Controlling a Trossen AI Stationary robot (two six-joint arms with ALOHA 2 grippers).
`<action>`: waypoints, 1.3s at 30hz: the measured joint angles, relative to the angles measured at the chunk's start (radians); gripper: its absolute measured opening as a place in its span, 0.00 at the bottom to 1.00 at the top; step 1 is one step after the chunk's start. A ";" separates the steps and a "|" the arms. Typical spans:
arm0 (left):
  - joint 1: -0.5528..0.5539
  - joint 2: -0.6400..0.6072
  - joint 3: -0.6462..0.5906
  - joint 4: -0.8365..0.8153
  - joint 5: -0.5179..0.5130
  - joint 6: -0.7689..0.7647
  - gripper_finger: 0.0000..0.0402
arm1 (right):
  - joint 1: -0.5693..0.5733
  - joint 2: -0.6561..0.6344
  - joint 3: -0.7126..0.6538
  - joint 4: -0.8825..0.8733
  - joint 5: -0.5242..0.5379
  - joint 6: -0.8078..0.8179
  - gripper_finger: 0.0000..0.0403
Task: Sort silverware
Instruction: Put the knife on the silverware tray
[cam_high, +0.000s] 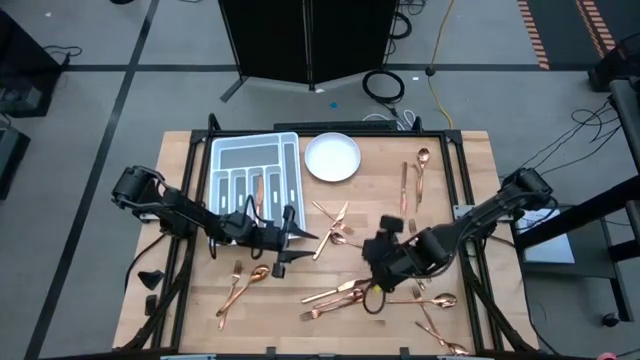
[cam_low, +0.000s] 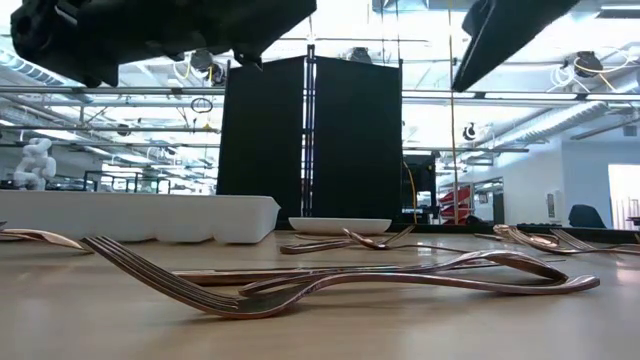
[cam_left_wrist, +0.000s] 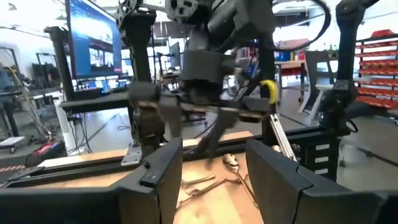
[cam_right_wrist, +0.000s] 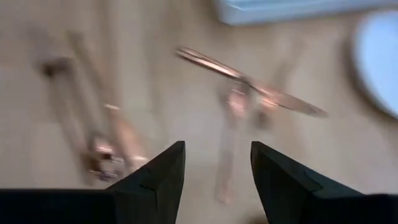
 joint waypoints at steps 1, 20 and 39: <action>0.000 0.000 0.000 0.002 -0.017 0.000 0.43 | -0.006 0.000 0.022 -0.072 0.022 0.036 0.43; 0.051 -0.001 0.053 -0.099 0.031 -0.080 0.43 | -0.455 -0.507 -0.538 -0.125 -0.042 0.639 0.43; 0.045 0.000 0.062 -0.180 0.034 -0.132 0.43 | -0.876 -0.202 -0.630 0.322 -0.140 0.346 0.43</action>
